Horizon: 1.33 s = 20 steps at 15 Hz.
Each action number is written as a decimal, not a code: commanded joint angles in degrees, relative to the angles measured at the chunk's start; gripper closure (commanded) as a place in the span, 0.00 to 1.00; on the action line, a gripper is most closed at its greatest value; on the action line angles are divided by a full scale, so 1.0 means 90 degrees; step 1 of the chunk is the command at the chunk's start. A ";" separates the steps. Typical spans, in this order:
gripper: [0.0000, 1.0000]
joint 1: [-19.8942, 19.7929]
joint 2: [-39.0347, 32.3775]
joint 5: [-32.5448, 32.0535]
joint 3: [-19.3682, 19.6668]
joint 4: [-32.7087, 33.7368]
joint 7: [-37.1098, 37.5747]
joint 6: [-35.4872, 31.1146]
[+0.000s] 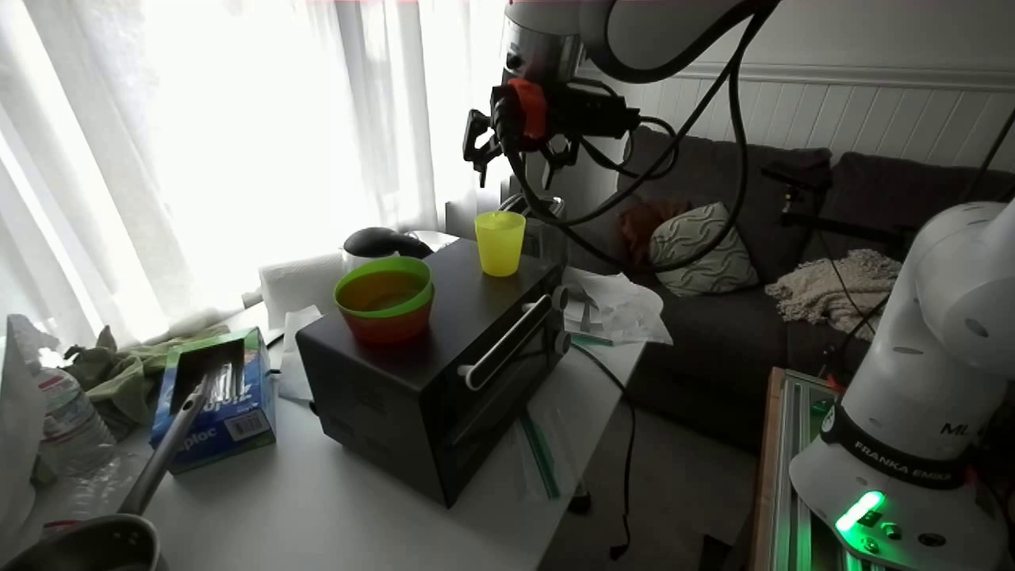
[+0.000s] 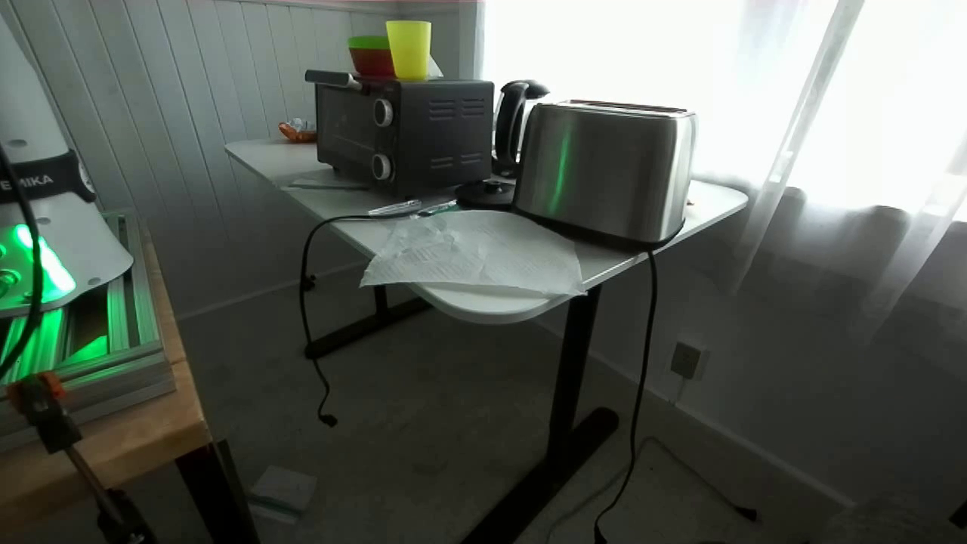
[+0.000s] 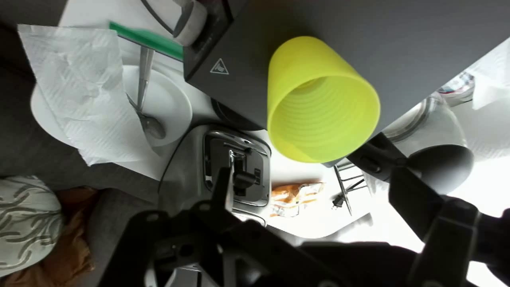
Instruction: Pick up the green bowl and put it in the pink bowl, pick up the yellow cup and put it in the green bowl, pick up the stacked bowls and cup and put them on the table
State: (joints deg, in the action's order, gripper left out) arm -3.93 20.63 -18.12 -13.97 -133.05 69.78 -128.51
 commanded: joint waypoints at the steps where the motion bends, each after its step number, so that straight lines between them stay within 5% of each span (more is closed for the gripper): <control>1: 0.00 0.0144 -0.0027 0.0121 0.0088 -0.0162 0.0039 0.0221; 4: 0.01 0.0174 -0.0192 0.0121 0.0128 -0.0303 0.0044 0.0047; 6: 0.25 0.0146 -0.0306 0.0035 0.0135 -0.0358 0.0100 -0.0015; 15: 0.87 0.0547 -0.0456 0.1364 0.0545 -0.0480 -0.0716 -0.0558; 20: 1.00 0.0815 -0.0223 0.2192 0.0579 -0.0488 -0.1468 -0.1041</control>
State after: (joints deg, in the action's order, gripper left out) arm 1.44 15.89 -2.84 -9.68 -136.33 60.76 -135.36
